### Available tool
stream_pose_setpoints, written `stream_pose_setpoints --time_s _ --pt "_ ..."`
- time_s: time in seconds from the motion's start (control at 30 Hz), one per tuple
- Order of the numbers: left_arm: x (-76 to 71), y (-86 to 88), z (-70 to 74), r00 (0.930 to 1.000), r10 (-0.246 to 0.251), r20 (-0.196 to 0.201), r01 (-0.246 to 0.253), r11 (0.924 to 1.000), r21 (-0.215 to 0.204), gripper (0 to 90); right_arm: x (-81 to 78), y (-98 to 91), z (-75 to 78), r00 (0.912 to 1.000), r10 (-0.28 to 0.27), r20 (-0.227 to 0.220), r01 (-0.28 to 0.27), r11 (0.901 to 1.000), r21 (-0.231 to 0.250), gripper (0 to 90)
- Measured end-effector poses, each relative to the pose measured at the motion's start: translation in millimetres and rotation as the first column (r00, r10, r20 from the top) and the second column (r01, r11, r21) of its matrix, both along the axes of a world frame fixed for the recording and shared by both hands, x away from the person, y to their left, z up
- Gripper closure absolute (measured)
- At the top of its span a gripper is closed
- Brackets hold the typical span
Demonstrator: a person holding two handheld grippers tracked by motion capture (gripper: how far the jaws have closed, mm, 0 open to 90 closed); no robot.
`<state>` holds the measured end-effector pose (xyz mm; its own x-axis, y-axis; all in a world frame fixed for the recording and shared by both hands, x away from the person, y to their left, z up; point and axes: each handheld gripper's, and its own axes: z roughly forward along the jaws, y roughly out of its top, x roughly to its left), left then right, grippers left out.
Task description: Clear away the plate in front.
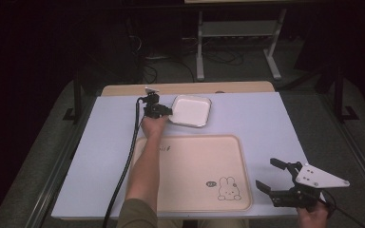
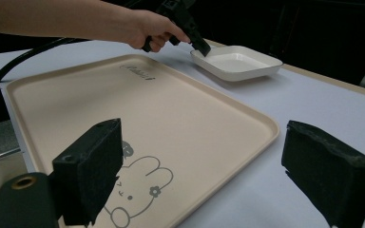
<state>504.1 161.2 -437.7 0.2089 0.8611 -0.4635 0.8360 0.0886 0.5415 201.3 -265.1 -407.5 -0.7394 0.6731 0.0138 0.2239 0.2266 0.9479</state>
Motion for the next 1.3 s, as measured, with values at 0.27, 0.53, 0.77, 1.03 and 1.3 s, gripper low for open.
stream_pose_setpoints --time_s 0.27,0.53,0.77,1.03,1.3 --pt "-4.0 9.7 17.6 0.9993 -0.018 0.033 0.018 0.9998 -0.004 88.9 0.6 0.5 -0.8 1.0 0.002 -0.006 -0.002 1.0 0.0 12.9" --pt "-11.6 15.3 34.5 0.9965 -0.045 0.07 0.047 0.9986 -0.023 88.9 0.4 1.8 -1.2 0.9999 0.004 -0.01 -0.004 1.0 -0.002 12.8" --pt "-20.9 17.6 49.4 0.9929 -0.066 0.099 0.071 0.9963 -0.048 88.9 0.6 1.9 -1.0 1.0 0.004 -0.008 -0.004 1.0 0.001 12.9" --pt "-30.1 23.0 65.7 0.9915 -0.063 0.113 0.068 0.9969 -0.04 88.9 0.2 3.5 -0.8 0.9999 0.007 -0.008 -0.007 1.0 -0.001 12.9" --pt "-41.9 24.0 80.9 0.9865 -0.088 0.139 0.094 0.9947 -0.04 89.0 -0.7 2.9 -0.7 1.0 0.006 -0.005 -0.006 1.0 -0.003 12.8"
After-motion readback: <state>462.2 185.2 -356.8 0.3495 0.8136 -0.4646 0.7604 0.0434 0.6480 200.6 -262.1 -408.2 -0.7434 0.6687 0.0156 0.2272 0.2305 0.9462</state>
